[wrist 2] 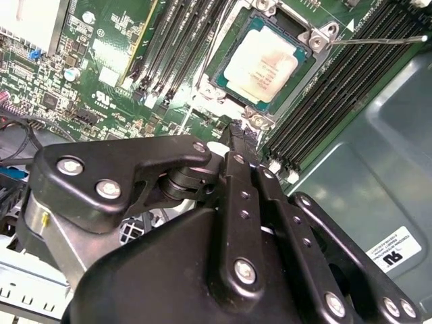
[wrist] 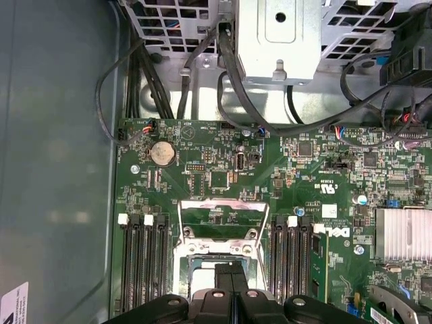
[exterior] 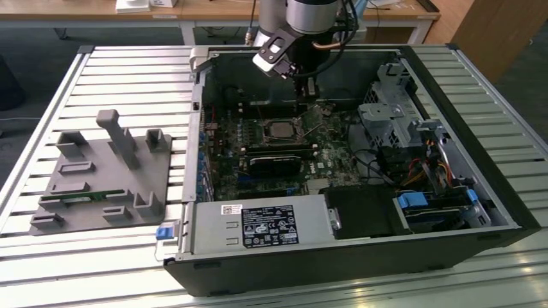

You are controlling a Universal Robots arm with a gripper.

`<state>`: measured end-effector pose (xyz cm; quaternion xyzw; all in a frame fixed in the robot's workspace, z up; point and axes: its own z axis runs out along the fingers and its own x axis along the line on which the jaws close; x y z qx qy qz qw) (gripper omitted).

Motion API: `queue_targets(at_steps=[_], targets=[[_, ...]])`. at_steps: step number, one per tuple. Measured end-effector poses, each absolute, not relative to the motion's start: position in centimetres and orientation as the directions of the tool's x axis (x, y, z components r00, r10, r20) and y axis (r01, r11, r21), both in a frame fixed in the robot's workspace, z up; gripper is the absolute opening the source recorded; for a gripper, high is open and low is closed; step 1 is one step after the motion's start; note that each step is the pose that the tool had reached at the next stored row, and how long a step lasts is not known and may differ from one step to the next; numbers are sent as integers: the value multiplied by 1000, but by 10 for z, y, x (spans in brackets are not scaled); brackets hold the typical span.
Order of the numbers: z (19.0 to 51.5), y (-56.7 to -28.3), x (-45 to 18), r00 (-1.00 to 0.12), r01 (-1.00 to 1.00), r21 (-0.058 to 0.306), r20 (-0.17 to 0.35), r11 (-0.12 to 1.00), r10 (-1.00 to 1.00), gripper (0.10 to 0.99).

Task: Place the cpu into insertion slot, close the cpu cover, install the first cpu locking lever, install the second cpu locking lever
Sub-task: 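Close the cpu cover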

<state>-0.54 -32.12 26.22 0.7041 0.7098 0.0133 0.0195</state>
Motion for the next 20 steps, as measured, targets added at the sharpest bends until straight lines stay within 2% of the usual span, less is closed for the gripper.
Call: queue_targets(at_steps=[20], targets=[[262,-321,0,-8,999,46,-9,8,1000,122]])
